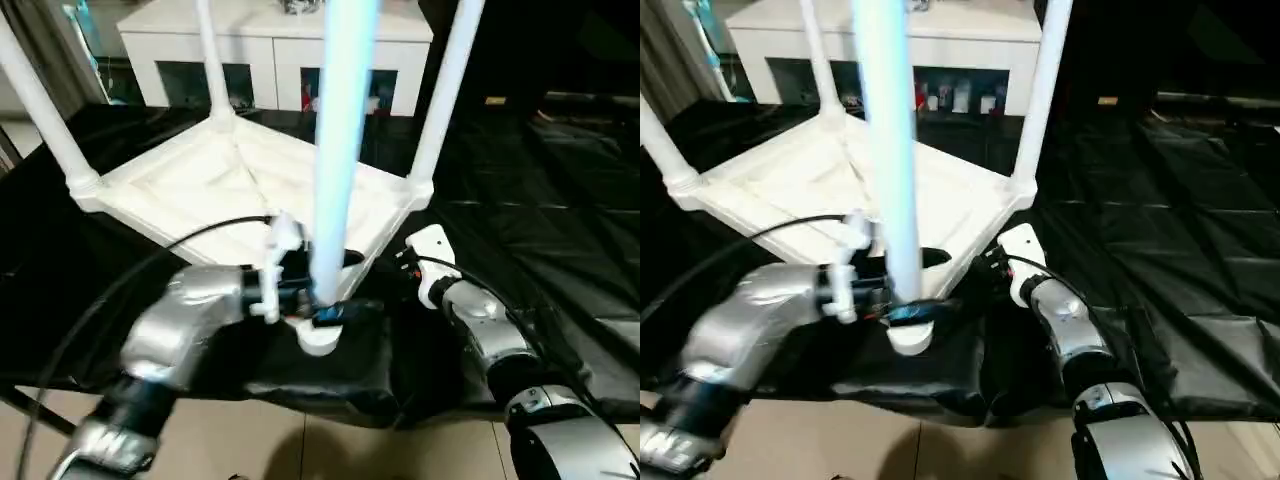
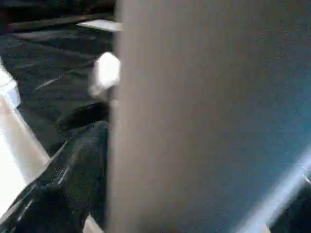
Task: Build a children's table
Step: Rotate table base
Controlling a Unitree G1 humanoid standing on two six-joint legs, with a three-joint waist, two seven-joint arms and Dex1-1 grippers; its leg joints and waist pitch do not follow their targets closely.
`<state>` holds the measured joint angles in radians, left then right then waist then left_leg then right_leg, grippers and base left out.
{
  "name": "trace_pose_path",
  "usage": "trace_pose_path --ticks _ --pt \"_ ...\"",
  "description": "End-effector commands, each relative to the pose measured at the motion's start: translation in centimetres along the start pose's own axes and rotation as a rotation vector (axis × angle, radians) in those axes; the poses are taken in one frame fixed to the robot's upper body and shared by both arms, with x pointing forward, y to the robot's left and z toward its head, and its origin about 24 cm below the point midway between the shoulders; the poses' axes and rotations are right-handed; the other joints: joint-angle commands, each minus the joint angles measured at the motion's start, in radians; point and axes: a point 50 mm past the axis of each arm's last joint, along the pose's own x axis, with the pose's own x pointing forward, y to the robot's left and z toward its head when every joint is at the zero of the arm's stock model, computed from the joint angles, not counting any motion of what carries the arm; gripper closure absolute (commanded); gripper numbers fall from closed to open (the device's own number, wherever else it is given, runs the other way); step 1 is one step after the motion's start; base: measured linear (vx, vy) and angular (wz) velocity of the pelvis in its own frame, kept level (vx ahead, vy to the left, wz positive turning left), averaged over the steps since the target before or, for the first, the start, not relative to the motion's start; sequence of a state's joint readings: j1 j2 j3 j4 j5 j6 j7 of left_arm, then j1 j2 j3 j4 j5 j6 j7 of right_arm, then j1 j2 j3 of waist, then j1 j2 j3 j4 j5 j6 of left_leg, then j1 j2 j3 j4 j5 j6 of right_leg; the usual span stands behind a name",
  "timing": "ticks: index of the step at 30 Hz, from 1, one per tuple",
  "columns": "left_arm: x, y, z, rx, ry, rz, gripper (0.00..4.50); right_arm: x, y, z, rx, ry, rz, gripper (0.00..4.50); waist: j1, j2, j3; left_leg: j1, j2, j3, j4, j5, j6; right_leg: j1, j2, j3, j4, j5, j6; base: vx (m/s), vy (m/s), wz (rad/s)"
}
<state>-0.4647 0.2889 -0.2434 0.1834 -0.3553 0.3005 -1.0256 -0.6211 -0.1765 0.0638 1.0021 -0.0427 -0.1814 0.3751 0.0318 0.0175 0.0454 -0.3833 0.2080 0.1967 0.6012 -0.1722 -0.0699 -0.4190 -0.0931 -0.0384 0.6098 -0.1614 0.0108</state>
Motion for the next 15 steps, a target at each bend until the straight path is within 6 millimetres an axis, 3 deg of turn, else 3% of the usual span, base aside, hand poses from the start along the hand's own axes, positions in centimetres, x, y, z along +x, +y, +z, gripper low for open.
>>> trace_pose_path --ticks 1,4,5,12,15 --pt "0.8 0.1 0.3 0.038 0.018 0.008 0.01 0.4 0.9 0.9 -0.015 -0.045 0.046 0.56 0.005 0.001 -0.065 0.018 0.009 -0.007 -0.076 -0.308 0.007 0.05 -0.026 0.02 -0.071 -0.25 -0.22 0.0 0.0 0.0" --pt "1.1 0.1 0.3 0.045 0.016 0.01 0.01 0.4 1.1 0.9 -0.011 -0.056 0.063 0.56 0.005 0.0 -0.064 0.016 0.009 -0.007 -0.077 -0.32 0.009 0.05 -0.027 0.02 -0.072 -0.263 -0.224 0.0 0.0 0.0" --pt "2.3 -0.6 0.3 0.051 0.002 -0.029 0.01 0.5 2.0 1.3 -0.006 -0.092 0.12 0.56 0.006 0.004 -0.064 0.016 0.01 -0.008 -0.077 -0.319 0.011 0.049 -0.028 0.019 -0.073 -0.26 -0.227 0.0 0.0 0.0" --pt "4.4 -1.0 0.5 0.073 -0.012 -0.059 0.01 0.7 3.1 1.4 -0.011 -0.102 0.169 0.56 0.005 0.002 -0.064 0.016 0.009 -0.007 -0.076 -0.323 0.022 0.049 -0.026 0.019 -0.075 -0.245 -0.239 0.0 0.0 0.0" --pt "5.0 -1.1 0.6 0.079 -0.018 -0.066 0.01 0.7 3.4 1.4 -0.017 -0.109 0.194 0.56 0.003 0.001 -0.065 0.01 0.009 -0.01 -0.078 -0.321 0.024 0.054 -0.029 0.018 -0.074 -0.249 -0.236 0.0 0.0 0.0"
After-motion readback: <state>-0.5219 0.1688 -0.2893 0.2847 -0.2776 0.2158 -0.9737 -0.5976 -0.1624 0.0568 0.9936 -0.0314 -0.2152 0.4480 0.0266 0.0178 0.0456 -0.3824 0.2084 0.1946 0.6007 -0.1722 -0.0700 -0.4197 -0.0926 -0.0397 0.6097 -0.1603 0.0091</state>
